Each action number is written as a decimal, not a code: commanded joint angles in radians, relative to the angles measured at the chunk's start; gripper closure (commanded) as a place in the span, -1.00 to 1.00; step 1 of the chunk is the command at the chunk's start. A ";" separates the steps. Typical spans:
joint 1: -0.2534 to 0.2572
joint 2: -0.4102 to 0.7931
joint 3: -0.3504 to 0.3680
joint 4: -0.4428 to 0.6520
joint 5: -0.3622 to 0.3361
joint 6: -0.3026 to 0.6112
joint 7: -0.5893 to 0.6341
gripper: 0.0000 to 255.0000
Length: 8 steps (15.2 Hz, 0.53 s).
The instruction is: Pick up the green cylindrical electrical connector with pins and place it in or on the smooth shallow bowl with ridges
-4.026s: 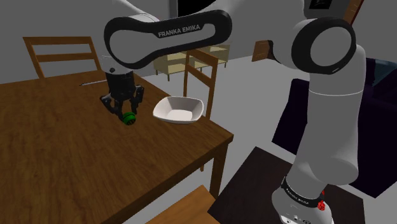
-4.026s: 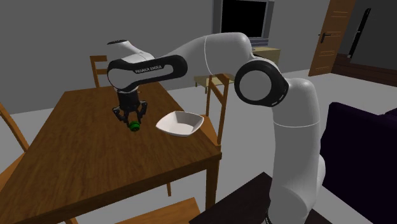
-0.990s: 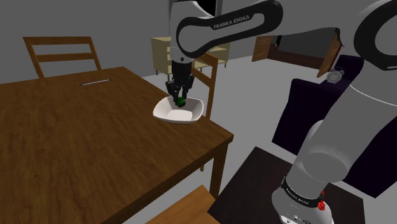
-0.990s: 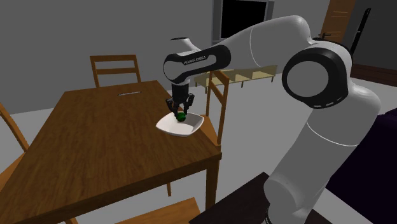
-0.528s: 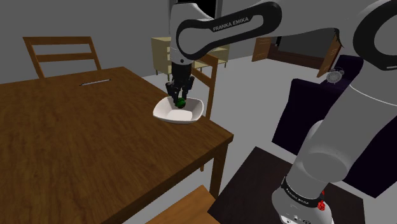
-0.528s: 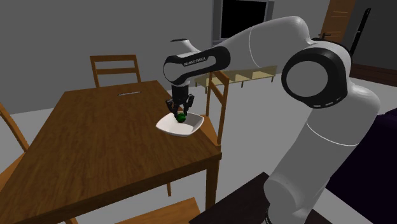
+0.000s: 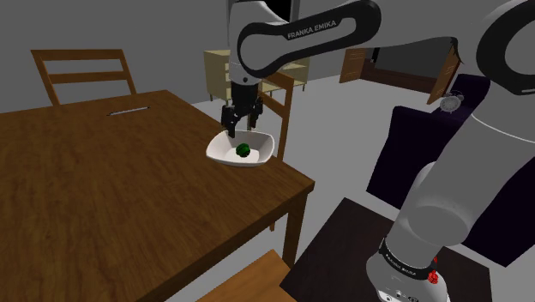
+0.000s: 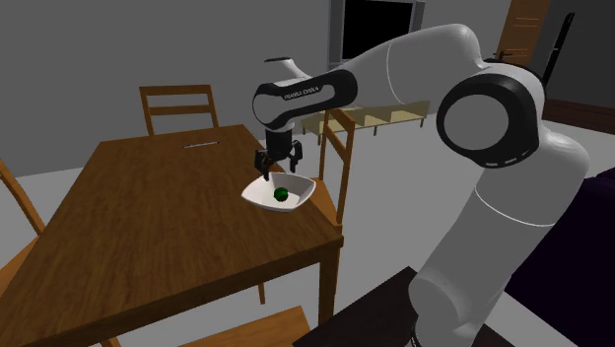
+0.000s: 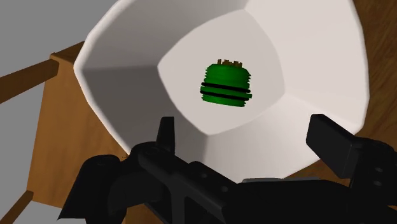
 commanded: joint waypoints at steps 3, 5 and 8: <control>0.001 -0.021 -0.001 0.090 0.005 -0.110 -0.004 -1.00; 0.001 -0.021 -0.001 0.090 0.005 -0.110 -0.004 -1.00; 0.001 -0.021 -0.001 0.090 0.005 -0.110 -0.004 -1.00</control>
